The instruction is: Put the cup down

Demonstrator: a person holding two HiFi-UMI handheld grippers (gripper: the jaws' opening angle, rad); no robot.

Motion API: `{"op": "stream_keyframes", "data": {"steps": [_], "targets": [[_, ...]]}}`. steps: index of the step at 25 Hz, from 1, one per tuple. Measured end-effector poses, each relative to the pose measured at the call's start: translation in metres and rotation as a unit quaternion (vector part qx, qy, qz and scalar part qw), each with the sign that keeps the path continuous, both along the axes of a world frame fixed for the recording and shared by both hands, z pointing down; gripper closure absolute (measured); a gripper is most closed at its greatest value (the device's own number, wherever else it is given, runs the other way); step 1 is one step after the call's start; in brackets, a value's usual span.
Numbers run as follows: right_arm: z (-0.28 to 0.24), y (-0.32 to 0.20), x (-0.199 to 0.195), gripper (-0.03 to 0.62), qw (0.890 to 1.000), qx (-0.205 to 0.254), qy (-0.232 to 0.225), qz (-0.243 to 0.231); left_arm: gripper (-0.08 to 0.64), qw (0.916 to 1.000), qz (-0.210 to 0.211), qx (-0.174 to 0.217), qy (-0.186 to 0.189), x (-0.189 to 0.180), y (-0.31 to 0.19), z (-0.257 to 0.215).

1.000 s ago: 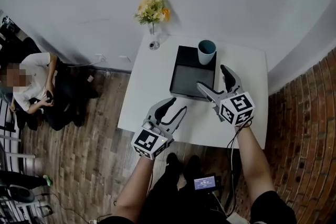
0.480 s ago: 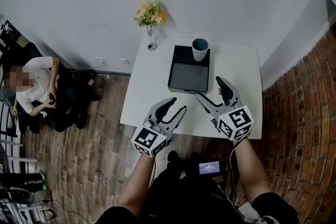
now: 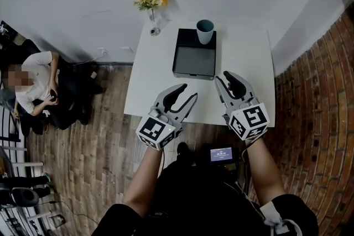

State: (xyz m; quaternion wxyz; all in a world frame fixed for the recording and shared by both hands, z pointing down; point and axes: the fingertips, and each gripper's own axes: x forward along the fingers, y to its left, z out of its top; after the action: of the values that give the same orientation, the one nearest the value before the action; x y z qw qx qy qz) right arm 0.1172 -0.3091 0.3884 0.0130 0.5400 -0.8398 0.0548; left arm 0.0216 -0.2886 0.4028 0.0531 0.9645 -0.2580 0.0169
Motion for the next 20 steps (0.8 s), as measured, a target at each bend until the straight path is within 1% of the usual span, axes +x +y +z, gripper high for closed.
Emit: {"op": "stream_keyframes", "data": {"steps": [5, 10, 17, 20], "targets": [[-0.003, 0.007, -0.004, 0.536, 1.000, -0.001, 0.005, 0.000, 0.391, 0.9999, 0.011, 0.006, -0.010, 0.004, 0.004, -0.003], [-0.004, 0.012, -0.004, 0.575, 1.000, -0.003, -0.001, 0.002, 0.391, 0.9997, 0.019, 0.008, -0.012, 0.006, 0.006, -0.003], [-0.007, 0.019, -0.003, 0.578, 1.000, 0.001, -0.001, 0.006, 0.391, 0.9995, 0.026, 0.009, -0.013, 0.008, 0.010, -0.006], [-0.009, 0.023, -0.001, 0.578, 1.000, 0.004, 0.007, 0.007, 0.391, 0.9995, 0.027, 0.007, -0.012, 0.009, 0.013, -0.005]]}}
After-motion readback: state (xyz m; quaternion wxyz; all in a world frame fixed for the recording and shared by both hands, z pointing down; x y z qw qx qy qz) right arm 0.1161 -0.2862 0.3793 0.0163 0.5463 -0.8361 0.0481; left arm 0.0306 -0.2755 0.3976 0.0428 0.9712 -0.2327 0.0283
